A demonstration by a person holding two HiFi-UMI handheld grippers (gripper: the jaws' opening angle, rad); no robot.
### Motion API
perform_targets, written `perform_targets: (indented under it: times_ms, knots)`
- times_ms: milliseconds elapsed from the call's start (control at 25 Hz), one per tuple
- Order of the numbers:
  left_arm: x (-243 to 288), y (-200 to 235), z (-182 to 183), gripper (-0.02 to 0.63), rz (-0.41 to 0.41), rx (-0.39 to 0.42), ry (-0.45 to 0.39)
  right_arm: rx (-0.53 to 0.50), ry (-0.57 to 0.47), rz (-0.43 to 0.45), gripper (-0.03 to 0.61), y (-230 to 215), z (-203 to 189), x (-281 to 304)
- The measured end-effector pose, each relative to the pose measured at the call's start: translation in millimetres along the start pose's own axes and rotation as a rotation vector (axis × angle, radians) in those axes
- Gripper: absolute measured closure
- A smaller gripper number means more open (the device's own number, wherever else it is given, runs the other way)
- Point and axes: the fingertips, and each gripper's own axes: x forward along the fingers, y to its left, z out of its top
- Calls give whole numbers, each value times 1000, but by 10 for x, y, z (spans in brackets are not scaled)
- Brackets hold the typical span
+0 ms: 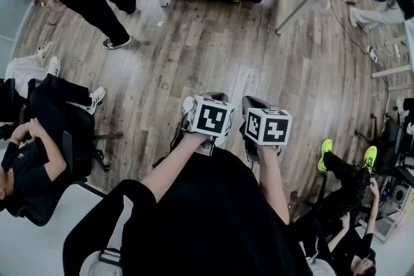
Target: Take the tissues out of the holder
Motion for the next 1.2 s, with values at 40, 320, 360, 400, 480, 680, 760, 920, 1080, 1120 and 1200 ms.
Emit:
perform_targets:
  times_ms: [40, 320, 360, 400, 480, 680, 760, 920, 1080, 1120, 1200]
  knots:
    - [-10, 15, 17, 607, 5, -4, 1, -4, 5, 6, 565, 10, 11, 16]
    - [-56, 208, 98, 607, 36, -36, -4, -49, 25, 54, 565, 198, 139, 174]
    - [-64, 253, 108, 607, 42, -43, -5, -54, 28, 60, 565, 229, 163, 201]
    - [-73, 293, 117, 607, 46, -49, -3, -56, 27, 64, 565, 254, 188, 225]
    - [-89, 372, 145, 607, 49, -60, 4, -52, 20, 73, 565, 293, 254, 269]
    - [-21, 591, 295, 607, 45, -78, -1, -55, -36, 132, 565, 428, 517, 407]
    - [8, 699, 381, 607, 43, -81, -1, -69, -77, 162, 565, 497, 671, 470]
    - [2, 974, 692, 607, 41, -77, -1, -86, -149, 196, 565, 615, 1071, 604]
    - [27, 1254, 954, 607, 34, -68, -4, -65, -169, 232, 565, 748, 1411, 773]
    - [30, 1323, 1012, 607, 31, -66, -6, -70, -167, 224, 565, 778, 1483, 829]
    - [21, 1456, 1112, 607, 20, -64, -3, -82, -159, 208, 565, 853, 1611, 948]
